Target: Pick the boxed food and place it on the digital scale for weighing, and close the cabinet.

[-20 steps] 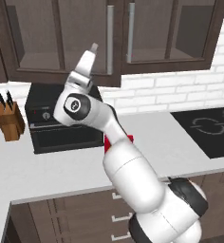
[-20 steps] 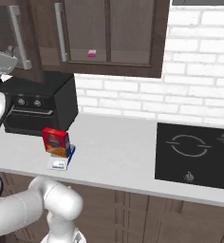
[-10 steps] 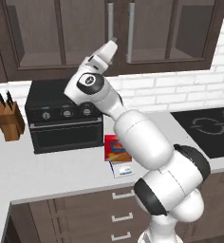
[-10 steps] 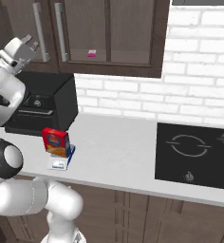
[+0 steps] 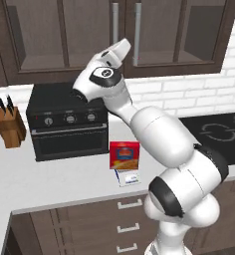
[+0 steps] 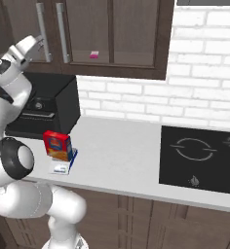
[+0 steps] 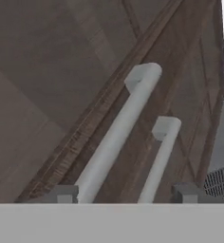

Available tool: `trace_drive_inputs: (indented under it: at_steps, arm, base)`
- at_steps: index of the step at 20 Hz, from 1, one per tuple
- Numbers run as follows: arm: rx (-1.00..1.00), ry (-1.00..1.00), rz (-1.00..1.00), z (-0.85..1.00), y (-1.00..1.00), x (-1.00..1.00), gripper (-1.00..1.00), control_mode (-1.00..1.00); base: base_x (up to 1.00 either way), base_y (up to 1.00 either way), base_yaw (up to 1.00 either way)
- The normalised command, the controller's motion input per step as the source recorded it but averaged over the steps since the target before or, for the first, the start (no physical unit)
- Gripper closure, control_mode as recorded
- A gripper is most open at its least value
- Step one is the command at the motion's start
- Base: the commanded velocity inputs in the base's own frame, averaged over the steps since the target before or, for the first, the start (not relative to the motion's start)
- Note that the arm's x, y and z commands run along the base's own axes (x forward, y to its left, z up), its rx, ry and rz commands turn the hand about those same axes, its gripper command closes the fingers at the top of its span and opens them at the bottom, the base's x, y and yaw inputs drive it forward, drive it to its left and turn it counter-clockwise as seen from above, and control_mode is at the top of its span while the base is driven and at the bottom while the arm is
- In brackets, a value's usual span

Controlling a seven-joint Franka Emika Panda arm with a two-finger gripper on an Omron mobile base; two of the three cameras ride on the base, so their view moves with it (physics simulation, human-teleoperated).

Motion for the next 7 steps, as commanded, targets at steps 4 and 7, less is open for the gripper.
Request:
trace_drive_inputs:
  at_steps: [4,7]
  arm:
    - [0.1,0.0,0.1,-0.01,-0.45,0.68,-1.0,-1.0]
    - [0.12,0.0,0.17,-0.24,-0.58,0.78,-1.0,-1.0]
  base:
    - [0.0,0.0,0.0]
    - [0.0,0.0,0.0]
